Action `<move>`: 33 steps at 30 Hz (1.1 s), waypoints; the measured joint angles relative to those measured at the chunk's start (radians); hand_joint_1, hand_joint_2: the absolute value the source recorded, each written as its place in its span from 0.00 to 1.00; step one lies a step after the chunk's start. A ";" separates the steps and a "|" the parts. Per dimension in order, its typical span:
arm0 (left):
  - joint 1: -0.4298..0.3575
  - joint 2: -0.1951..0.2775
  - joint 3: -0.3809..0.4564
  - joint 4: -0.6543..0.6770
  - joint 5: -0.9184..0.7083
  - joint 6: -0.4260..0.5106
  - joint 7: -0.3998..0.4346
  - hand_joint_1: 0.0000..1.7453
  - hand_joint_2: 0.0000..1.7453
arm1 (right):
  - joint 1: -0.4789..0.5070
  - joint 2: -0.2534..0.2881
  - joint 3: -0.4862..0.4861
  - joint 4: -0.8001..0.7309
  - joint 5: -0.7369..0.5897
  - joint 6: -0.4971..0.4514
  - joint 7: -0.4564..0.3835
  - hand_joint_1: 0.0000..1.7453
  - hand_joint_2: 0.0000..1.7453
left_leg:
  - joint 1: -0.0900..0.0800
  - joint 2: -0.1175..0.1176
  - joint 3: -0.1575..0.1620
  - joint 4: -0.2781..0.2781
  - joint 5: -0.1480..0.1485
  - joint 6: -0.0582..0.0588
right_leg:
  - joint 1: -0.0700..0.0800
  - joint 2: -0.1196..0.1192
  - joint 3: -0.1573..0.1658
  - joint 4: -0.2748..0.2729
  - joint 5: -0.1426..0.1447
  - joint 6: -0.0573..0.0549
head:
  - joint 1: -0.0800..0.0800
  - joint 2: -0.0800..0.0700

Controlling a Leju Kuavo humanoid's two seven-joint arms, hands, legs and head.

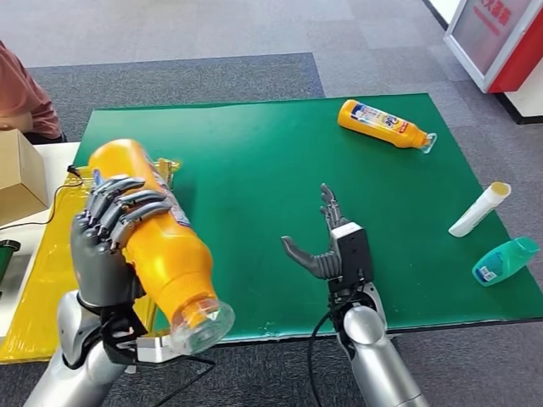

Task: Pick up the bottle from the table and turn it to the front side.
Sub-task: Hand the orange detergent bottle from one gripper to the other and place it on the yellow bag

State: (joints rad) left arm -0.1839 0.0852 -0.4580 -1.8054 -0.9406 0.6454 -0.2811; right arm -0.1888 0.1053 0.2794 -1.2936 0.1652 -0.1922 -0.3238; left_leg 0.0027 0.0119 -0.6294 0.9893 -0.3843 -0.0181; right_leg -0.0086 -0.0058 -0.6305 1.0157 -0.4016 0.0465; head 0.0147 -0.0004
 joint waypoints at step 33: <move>0.012 0.108 0.091 0.583 -0.595 -0.086 0.387 1.00 1.00 | 0.001 0.000 -0.116 -0.266 -0.019 -0.064 -0.038 0.00 1.00 | 0.000 0.002 0.000 0.000 0.001 -0.001 | 0.000 0.002 -0.001 0.000 0.001 -0.001 | 0.000 0.000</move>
State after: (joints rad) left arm -0.1716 0.1931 -0.3674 -1.2220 -1.5358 0.5595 0.1062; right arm -0.1883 0.1053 0.1634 -1.5592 0.1463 -0.2562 -0.3615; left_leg 0.0024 0.0135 -0.6294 0.9894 -0.3833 -0.0192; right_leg -0.0087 -0.0041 -0.6318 1.0153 -0.4003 0.0458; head 0.0143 -0.0004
